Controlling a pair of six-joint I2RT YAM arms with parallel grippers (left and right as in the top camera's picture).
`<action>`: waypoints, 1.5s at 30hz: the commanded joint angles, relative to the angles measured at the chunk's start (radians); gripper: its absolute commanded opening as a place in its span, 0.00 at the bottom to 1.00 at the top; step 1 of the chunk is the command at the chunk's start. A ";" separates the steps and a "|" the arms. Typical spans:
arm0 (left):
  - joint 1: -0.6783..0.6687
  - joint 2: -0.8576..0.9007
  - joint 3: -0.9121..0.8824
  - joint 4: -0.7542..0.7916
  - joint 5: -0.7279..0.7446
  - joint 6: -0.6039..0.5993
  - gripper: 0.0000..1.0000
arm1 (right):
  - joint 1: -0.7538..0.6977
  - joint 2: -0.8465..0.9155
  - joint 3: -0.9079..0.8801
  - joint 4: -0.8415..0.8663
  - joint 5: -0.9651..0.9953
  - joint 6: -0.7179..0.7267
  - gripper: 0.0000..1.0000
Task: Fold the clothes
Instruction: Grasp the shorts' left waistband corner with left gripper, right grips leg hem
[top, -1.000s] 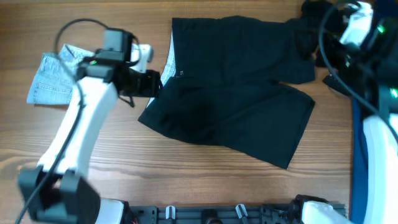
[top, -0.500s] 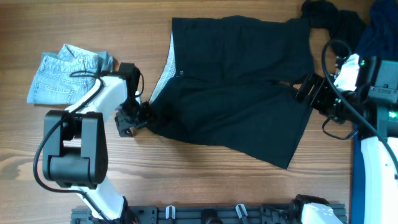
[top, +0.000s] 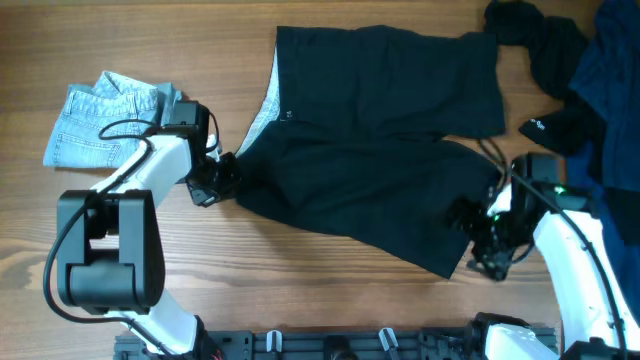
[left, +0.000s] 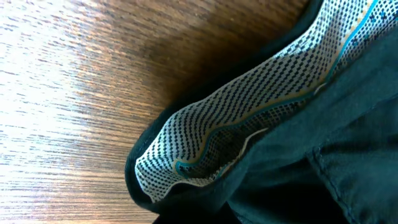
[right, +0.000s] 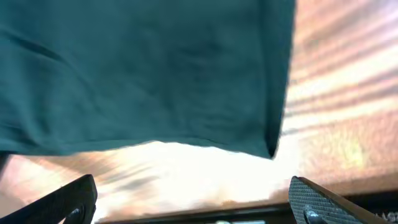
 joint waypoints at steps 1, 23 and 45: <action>0.020 0.035 -0.026 0.024 -0.052 0.001 0.04 | 0.002 0.002 -0.094 0.031 -0.024 0.058 0.97; 0.020 0.034 -0.026 0.013 -0.048 0.005 0.09 | 0.002 0.002 -0.331 0.322 0.063 0.178 0.11; 0.139 -0.224 -0.023 -0.086 -0.048 0.042 0.04 | 0.002 -0.040 0.037 0.128 0.272 0.036 0.04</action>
